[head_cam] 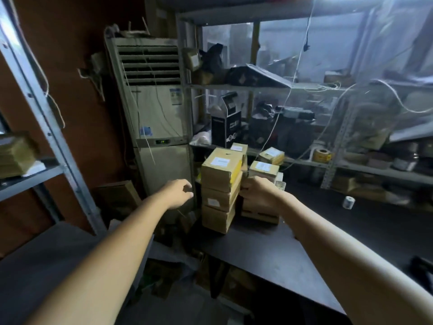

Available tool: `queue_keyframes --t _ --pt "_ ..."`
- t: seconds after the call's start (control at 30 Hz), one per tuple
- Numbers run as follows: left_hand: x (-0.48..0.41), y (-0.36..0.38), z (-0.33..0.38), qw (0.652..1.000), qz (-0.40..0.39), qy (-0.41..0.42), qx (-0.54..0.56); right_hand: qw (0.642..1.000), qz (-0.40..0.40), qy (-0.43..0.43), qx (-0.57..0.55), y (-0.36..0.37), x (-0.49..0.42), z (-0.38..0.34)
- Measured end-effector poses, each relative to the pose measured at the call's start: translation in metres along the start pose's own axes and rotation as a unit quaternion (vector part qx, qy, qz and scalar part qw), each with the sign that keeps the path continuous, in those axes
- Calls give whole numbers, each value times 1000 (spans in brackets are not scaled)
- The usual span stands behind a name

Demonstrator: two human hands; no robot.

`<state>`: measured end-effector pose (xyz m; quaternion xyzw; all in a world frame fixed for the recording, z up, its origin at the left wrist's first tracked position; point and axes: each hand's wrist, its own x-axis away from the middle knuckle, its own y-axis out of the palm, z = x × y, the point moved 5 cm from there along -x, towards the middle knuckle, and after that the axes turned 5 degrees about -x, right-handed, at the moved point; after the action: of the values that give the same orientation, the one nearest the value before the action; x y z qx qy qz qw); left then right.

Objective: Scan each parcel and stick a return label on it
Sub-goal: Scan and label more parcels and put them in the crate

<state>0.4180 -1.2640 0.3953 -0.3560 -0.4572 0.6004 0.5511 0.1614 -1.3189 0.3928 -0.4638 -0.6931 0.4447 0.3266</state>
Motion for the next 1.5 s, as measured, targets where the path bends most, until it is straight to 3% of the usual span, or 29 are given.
queue_keyframes --t 0.3,0.67,0.8,0.97,1.1,1.33,1.5 --pt "-50 1 34 998 44 -50 20 999 6 -6 -36 -13 -60 45" --pt "-180 5 8 990 58 -68 113 973 63 104 -197 7 -183 52" --pt "-223 20 0 977 -17 -72 201 944 67 147 -286 16 -227 58" --pt "-251 46 5 952 -114 -73 273 893 4 204 -401 36 -248 63" --pt "-261 50 11 931 -127 -72 334 866 28 198 -458 35 -253 64" --pt "-255 26 41 931 -79 -49 354 865 87 158 -468 1 -245 71" --pt "-241 9 108 938 -43 2 345 862 130 123 -475 -58 -213 107"
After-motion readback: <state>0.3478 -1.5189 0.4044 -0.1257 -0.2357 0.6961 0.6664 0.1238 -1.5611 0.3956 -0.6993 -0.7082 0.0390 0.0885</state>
